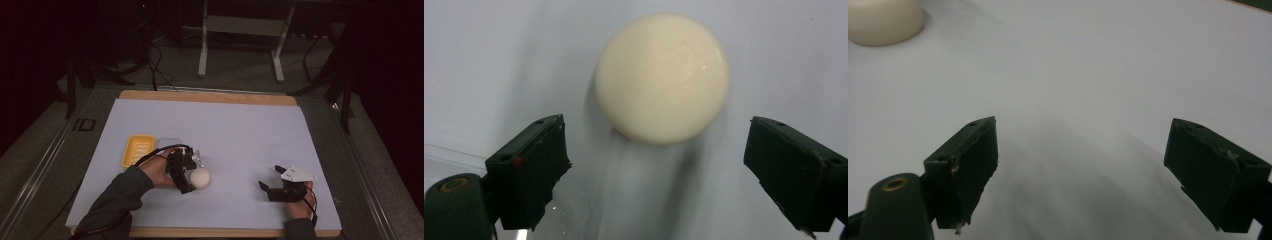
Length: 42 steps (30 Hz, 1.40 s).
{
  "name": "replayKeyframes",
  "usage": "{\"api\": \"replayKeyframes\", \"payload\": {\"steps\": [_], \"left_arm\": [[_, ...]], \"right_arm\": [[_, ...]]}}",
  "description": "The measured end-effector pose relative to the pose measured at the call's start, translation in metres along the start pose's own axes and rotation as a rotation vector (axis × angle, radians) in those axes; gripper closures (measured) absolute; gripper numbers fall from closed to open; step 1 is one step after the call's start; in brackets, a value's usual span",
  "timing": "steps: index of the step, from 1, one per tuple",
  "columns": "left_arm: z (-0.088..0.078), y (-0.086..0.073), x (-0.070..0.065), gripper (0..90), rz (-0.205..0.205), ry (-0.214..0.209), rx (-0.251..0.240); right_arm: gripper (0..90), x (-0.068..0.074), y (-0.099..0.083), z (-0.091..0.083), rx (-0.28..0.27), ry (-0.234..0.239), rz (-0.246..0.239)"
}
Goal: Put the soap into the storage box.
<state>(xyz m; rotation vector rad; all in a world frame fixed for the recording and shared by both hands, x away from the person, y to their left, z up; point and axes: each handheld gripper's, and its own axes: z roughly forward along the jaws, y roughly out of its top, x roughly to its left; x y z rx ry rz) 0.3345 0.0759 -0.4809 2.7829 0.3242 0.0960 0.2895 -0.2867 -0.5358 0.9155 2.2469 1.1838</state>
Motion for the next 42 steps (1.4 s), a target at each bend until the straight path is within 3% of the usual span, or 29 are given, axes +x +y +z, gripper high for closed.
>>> {"api": "replayKeyframes", "payload": {"steps": [30,42], "left_arm": [[0.024,0.023,-0.001,14.1,0.044,-0.022,0.046],[0.031,0.030,-0.001,16.5,0.064,-0.025,0.098]], "right_arm": [[13.9,0.000,0.000,0.000,0.000,0.000,-0.001],[13.9,0.000,0.000,0.000,0.000,0.000,-0.002]]}}
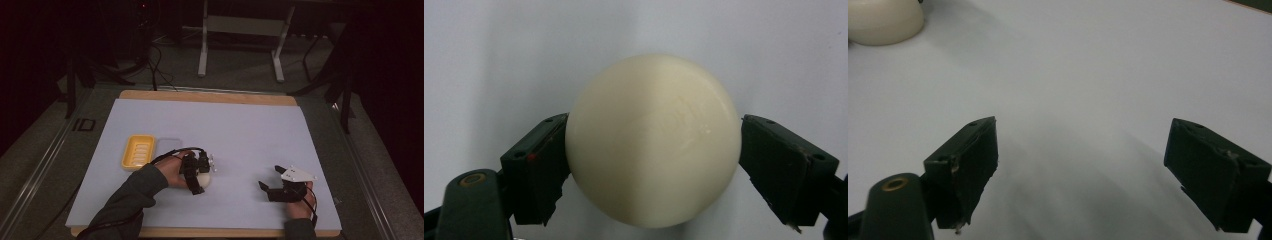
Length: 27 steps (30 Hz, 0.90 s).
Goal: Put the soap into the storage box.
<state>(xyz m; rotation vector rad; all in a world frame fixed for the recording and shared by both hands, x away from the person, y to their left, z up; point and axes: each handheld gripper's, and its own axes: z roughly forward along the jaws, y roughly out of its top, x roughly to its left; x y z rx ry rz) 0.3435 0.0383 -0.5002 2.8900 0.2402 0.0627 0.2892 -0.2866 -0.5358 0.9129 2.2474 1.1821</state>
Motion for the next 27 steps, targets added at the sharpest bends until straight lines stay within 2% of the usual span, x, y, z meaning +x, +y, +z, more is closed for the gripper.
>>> {"api": "replayKeyframes", "payload": {"steps": [12,24,27], "left_arm": [[0.0047,0.0047,0.0022,20.1,0.017,0.008,0.034],[0.0057,0.0085,0.0040,23.3,0.034,-0.009,0.070],[0.0062,0.0096,0.0045,23.4,0.027,-0.018,0.078]], "right_arm": [[13.9,0.0000,0.0000,0.0000,-0.001,0.000,0.000],[13.9,0.0001,0.0000,0.0000,0.000,0.000,-0.001],[13.9,0.0001,0.0000,0.0000,0.001,-0.001,-0.001]]}}
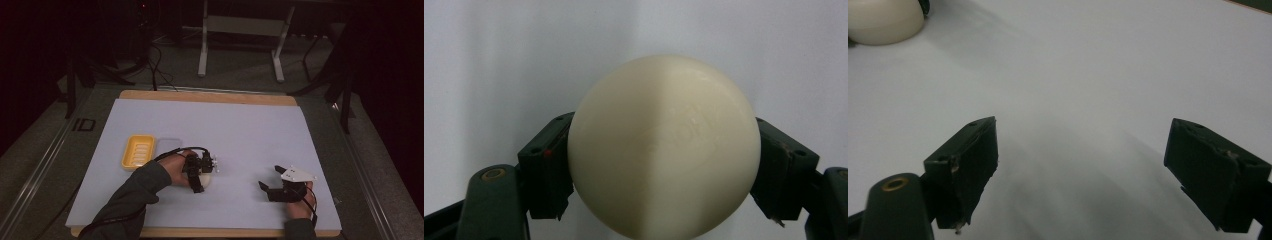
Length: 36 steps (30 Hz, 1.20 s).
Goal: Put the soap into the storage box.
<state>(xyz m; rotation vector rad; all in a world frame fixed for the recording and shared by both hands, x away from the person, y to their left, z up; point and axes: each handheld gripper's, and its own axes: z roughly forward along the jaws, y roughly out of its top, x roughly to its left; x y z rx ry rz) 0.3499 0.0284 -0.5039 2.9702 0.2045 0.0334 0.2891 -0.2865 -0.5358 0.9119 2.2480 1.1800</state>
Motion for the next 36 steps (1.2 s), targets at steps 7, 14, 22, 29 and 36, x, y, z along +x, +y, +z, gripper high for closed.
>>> {"api": "replayKeyframes", "payload": {"steps": [7,14,22,29,36], "left_arm": [[0.0001,0.0051,0.0016,23.7,0.024,-0.006,0.044],[0.0004,0.0076,0.0019,23.7,0.031,-0.012,0.065],[0.0005,0.0098,0.0014,24.0,0.044,-0.016,0.089],[0.0002,0.0100,0.0015,24.2,0.055,-0.015,0.100],[-0.0005,0.0081,0.0027,24.3,0.057,-0.008,0.114]], "right_arm": [[13.9,0.0000,0.0000,0.0000,0.001,-0.001,-0.001],[13.9,0.0002,0.0001,0.0001,0.002,-0.001,-0.002],[13.9,0.0001,0.0000,0.0001,0.001,0.000,-0.002],[13.9,0.0002,0.0001,0.0001,0.001,0.000,-0.004],[13.9,0.0003,0.0000,0.0000,0.000,0.000,-0.003]]}}
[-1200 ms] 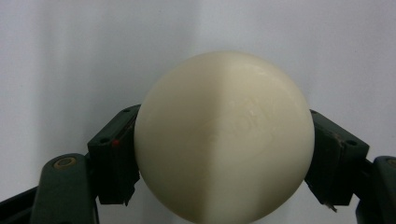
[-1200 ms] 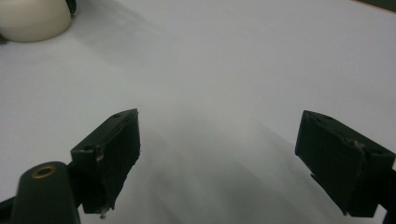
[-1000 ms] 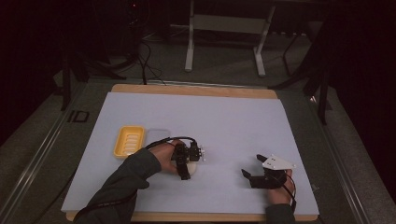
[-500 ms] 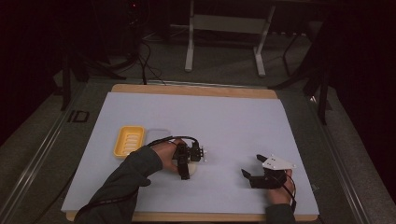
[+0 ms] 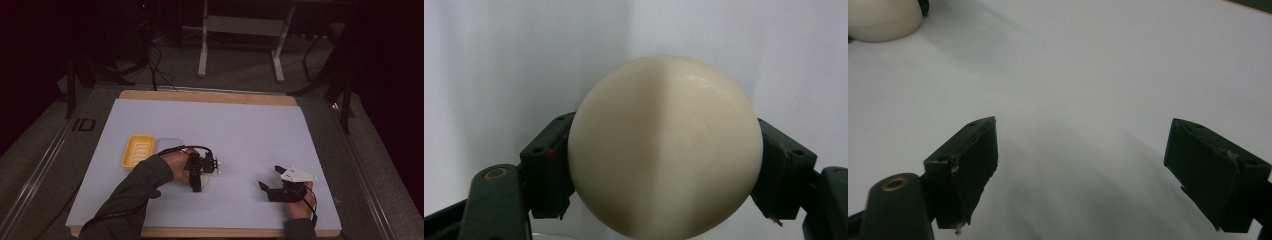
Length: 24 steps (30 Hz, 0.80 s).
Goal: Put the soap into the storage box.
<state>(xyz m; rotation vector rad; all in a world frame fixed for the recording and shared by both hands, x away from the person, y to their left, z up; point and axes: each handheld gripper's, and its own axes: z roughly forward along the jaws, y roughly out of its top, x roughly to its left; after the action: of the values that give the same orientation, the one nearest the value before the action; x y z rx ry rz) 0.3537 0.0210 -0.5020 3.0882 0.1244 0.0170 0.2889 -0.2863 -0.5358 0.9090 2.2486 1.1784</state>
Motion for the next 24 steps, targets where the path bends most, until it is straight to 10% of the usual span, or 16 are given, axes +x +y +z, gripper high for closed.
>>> {"api": "replayKeyframes", "payload": {"steps": [24], "left_arm": [[-0.002,-0.011,0.006,24.5,-0.024,0.002,0.011]], "right_arm": [[13.9,0.000,0.000,0.000,-0.001,0.000,-0.002]]}}
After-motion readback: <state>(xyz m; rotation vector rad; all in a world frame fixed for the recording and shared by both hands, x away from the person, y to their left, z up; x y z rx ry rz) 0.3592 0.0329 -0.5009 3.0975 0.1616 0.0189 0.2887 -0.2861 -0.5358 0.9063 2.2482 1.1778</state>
